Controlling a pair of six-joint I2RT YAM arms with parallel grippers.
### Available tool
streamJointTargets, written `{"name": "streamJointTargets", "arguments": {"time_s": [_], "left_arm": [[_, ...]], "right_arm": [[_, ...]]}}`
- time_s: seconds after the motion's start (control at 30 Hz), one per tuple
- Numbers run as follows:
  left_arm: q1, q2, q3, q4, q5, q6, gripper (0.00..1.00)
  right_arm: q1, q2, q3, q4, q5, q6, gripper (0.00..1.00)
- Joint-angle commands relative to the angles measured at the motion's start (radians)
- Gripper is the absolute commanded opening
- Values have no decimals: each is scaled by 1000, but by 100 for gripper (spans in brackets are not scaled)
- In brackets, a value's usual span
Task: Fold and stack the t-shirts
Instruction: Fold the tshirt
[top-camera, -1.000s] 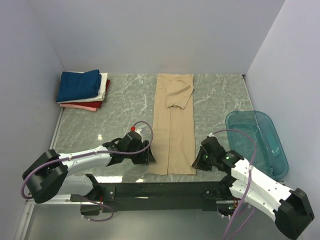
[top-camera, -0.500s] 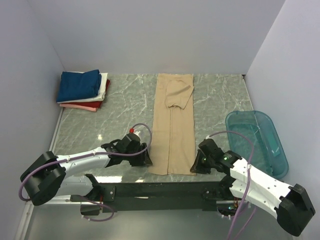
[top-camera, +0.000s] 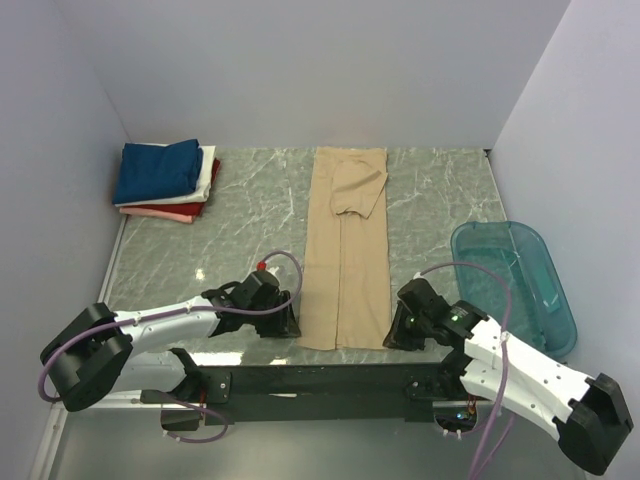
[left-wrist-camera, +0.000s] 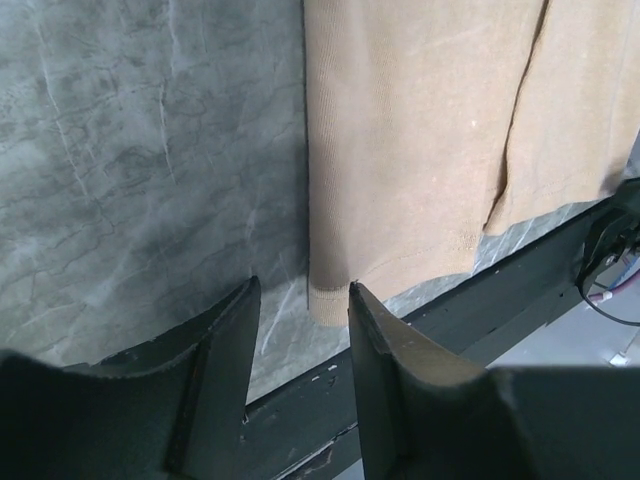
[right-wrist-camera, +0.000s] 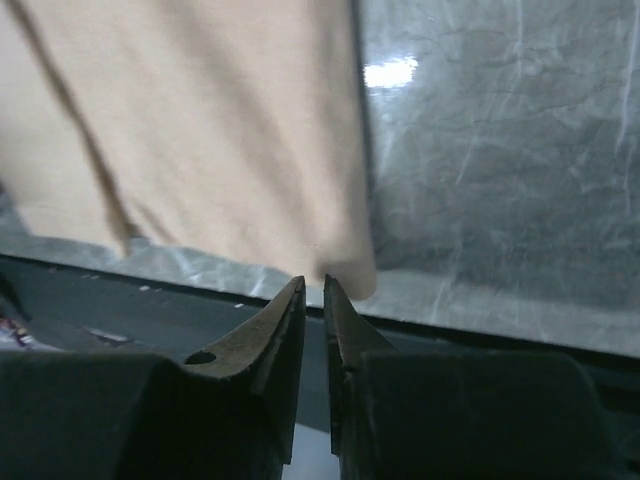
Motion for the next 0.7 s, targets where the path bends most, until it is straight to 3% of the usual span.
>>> {"name": "streamJointTargets", "arguments": {"time_s": [0.0, 0.2, 0.37, 0.67], "left_arm": [[-2, -4, -24, 16, 21, 17, 46], [-7, 21, -46, 59, 46, 8, 44], [-25, 35, -52, 79, 41, -4, 44], [-73, 58, -55, 89, 8, -38, 42]], "right_arm": [[7, -46, 83, -99, 52, 4, 22], [7, -75, 77, -133, 75, 21, 27], [7, -90, 58, -141, 100, 35, 39], [7, -63, -6, -38, 78, 52, 40]]}}
